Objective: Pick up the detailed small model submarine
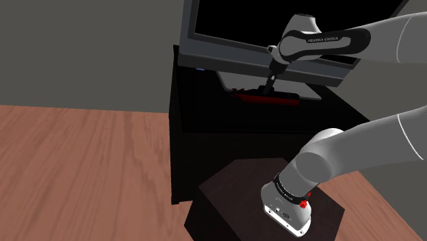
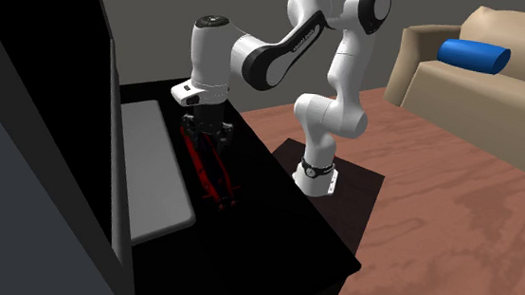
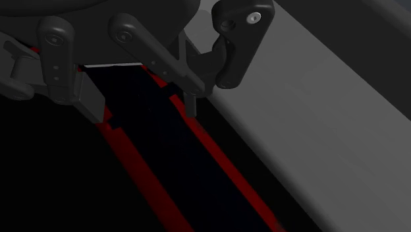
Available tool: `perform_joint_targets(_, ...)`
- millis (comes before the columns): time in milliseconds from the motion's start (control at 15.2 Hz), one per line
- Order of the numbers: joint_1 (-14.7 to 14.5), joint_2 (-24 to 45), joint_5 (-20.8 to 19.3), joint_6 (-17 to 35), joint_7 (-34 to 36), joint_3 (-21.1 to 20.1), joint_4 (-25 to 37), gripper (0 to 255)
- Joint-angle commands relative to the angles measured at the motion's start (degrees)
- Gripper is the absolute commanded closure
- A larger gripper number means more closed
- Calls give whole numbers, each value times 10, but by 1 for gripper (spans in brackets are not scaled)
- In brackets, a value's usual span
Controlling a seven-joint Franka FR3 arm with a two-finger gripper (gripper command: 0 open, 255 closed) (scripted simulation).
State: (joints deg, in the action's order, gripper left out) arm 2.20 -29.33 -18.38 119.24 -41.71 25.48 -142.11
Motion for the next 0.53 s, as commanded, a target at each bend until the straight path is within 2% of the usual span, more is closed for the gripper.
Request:
perform_joint_targets(0,0,0,0,0,0,0,0,255)
perform_joint_targets(330,0,0,0,1,1,0,-1,255)
perform_joint_targets(462,0,-5,2,-16,0,-4,11,255)
